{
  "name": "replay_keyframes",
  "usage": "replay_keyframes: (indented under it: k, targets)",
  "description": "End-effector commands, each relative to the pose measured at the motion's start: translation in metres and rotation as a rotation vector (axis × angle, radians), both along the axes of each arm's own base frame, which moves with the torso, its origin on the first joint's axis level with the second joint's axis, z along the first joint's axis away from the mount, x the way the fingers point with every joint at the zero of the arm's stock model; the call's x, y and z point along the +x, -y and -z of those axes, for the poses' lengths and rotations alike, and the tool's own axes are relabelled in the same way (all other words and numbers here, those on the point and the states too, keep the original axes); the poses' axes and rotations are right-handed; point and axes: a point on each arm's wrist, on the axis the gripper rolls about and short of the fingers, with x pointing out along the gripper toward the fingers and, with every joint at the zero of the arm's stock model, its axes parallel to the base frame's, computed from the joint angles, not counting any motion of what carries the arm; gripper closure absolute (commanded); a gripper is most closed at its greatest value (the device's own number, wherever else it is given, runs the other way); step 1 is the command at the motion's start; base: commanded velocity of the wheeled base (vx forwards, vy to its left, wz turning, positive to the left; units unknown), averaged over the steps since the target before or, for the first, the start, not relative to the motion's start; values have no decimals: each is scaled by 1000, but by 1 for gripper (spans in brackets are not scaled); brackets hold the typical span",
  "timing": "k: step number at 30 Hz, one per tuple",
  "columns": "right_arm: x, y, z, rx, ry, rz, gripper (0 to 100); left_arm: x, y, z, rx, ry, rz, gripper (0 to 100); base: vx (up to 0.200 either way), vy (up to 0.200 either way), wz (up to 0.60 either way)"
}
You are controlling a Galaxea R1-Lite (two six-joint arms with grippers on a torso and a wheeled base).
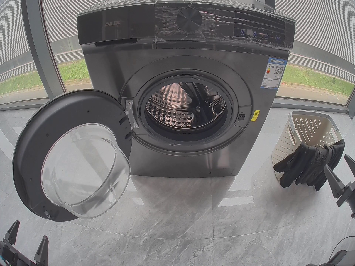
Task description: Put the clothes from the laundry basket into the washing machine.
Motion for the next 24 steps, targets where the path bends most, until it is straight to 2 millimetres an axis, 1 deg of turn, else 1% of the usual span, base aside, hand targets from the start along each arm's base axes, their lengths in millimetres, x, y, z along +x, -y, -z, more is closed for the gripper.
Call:
replay_keyframes:
  k: [1, 2, 4, 6, 14, 19, 22, 24]
  targets:
    - [-58, 12, 14, 3, 72, 61, 0, 0, 0, 5, 0, 1, 0, 0, 0, 0, 0]
    - [-62, 12, 18, 1, 62, 62, 0, 0, 0, 5, 0, 1, 0, 0, 0, 0, 0]
    - [-75, 14, 34, -3, 36, 71, 0, 0, 0, 5, 2, 1, 0, 0, 0, 0, 0]
    - [-82, 15, 45, -7, 22, 82, 0, 0, 0, 5, -1, 1, 0, 0, 0, 0, 0]
    - [-101, 14, 77, -17, -53, 148, 0, 0, 0, 5, -4, 1, 0, 0, 0, 0, 0]
    - [-101, 14, 76, -6, -37, 146, 0, 0, 0, 5, -1, 1, 0, 0, 0, 0, 0]
    - [-101, 15, 77, 19, -44, 208, 0, 0, 0, 5, -9, 1, 3, 0, 0, 0, 0]
    - [-101, 15, 78, 38, -59, 188, 0, 0, 0, 5, -9, 1, 1, 0, 0, 0, 0]
